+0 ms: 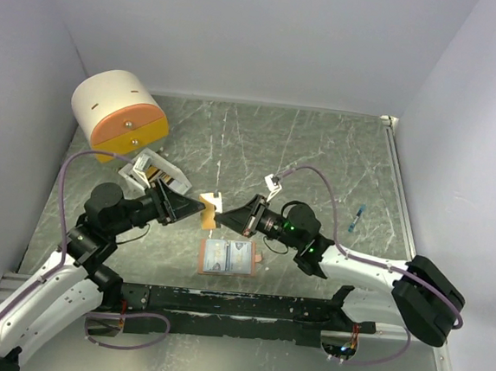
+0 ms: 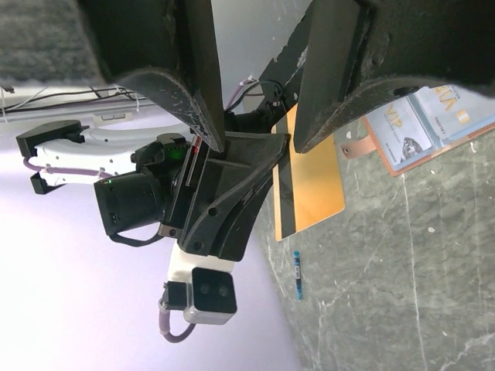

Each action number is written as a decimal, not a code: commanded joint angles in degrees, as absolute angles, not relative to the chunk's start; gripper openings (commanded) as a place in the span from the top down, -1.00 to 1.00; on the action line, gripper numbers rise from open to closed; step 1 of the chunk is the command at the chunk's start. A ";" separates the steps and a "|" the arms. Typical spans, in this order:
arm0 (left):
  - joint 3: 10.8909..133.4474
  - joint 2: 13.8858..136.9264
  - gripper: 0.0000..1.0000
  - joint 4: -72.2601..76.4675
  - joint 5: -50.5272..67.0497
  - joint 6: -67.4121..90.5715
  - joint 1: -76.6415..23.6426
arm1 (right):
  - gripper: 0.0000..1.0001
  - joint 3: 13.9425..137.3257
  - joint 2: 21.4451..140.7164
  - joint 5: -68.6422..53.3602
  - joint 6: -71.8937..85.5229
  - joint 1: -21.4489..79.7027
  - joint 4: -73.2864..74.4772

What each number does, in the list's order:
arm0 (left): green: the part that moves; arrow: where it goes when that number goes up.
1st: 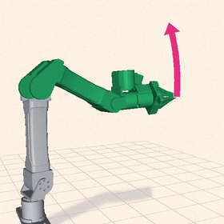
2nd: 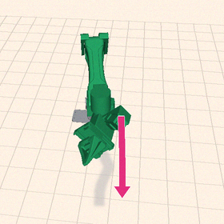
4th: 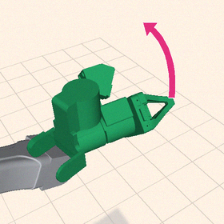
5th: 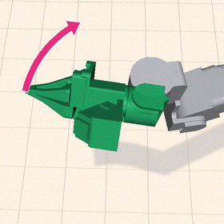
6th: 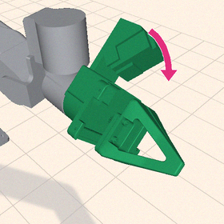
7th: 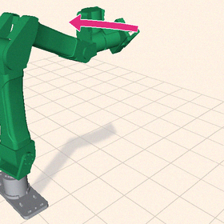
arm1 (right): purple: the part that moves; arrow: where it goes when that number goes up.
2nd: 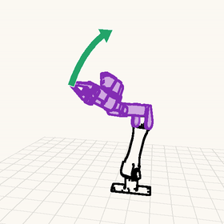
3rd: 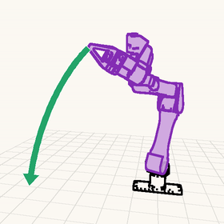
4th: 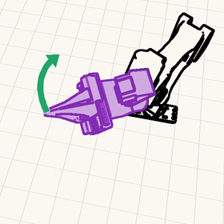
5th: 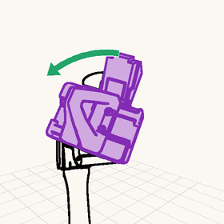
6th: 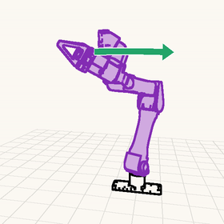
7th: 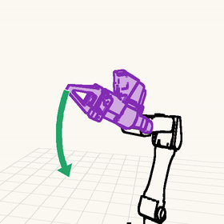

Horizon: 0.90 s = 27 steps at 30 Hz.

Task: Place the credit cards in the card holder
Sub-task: Pick up the credit card from the center of the board.

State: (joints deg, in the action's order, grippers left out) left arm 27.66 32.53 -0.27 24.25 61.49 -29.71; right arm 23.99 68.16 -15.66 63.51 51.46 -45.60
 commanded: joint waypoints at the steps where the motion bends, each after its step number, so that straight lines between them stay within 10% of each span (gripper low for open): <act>1: 27.21 33.30 -0.03 4.08 27.30 62.22 -29.36 | 1.00 23.86 69.44 -16.24 64.70 52.36 -49.58; 17: 27.82 32.10 -0.29 -0.82 25.27 62.05 -29.31 | 1.00 23.01 63.24 -11.24 64.48 53.21 -45.02; 27: 26.36 32.80 0.29 4.73 26.57 63.48 -29.32 | 1.00 23.97 67.97 -13.48 65.82 54.93 -49.06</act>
State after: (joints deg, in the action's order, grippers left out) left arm 27.22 34.09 -0.71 24.86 62.06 -29.67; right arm 22.81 66.78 -12.53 65.49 54.13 -46.61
